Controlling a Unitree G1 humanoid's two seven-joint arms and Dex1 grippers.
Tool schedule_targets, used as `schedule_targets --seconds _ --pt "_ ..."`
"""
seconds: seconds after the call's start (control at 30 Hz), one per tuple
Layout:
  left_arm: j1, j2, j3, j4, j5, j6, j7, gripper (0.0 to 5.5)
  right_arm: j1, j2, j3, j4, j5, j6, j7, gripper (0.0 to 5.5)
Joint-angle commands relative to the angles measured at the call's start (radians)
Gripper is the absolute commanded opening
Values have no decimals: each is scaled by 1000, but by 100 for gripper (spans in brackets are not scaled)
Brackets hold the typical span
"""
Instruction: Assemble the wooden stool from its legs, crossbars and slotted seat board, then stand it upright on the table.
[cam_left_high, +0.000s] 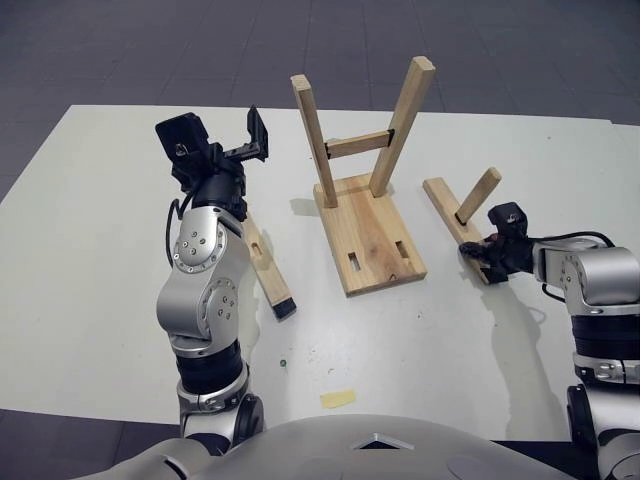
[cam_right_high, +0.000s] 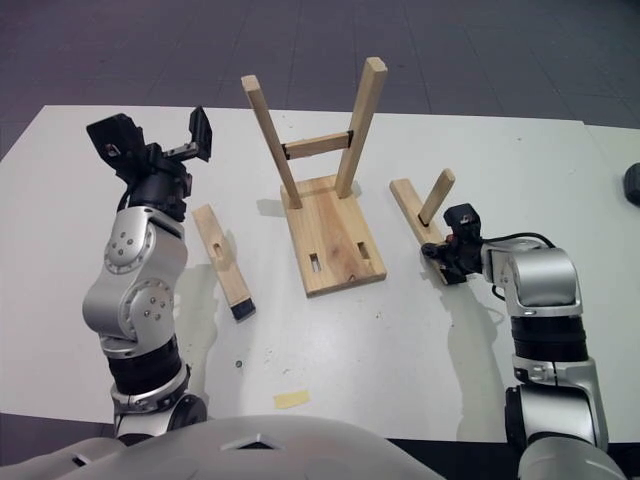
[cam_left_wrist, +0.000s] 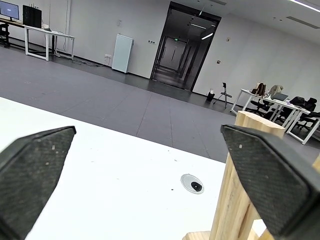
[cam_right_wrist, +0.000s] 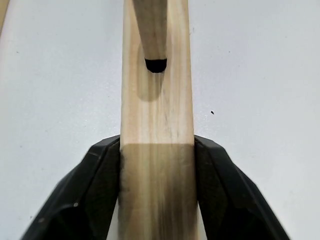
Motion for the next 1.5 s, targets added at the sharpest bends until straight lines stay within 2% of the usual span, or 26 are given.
schedule_targets --seconds 0.03,0.13,0.2,0.33,0.4,0.47,0.53,0.63,0.77,0.9,1.17,1.23,1.5 --pt "-22 -4 10 12 -5 22 -6 540 7 24 13 24 -20 -36 -34 205" --pt "-29 -1 16 19 -6 27 -12 540 25 40 -10 31 -22 -126 -39 205" --pt "-31 0 25 22 -11 29 -17 540 44 60 -77 31 6 -239 -24 205" --pt "-30 17 76 14 -40 43 -43 540 50 54 -361 37 129 -539 45 205" --pt "-40 11 191 -13 -184 53 -76 540 -13 25 -478 32 226 -605 97 205" --pt "-54 23 279 -37 -366 90 -127 540 -67 16 -513 10 302 -635 149 205" --pt "-86 64 321 -69 -573 120 -189 540 -134 15 -528 -24 411 -616 199 205" --pt "-191 93 309 -96 -825 118 -227 540 -206 33 -464 -71 504 -606 265 205" --pt "-355 57 150 -13 -968 147 -200 540 -148 60 -340 -201 567 -582 332 205" --pt "-408 15 85 82 -992 121 -118 540 -73 68 -265 -295 591 -571 353 205" --pt "-404 16 94 200 -1044 102 -18 536 40 46 -156 -387 540 -610 392 205" --pt "-404 17 96 212 -1055 99 -9 516 41 50 -143 -377 511 -633 380 205" --pt "-371 51 67 204 -1129 135 14 372 33 63 -116 -339 436 -706 361 205"
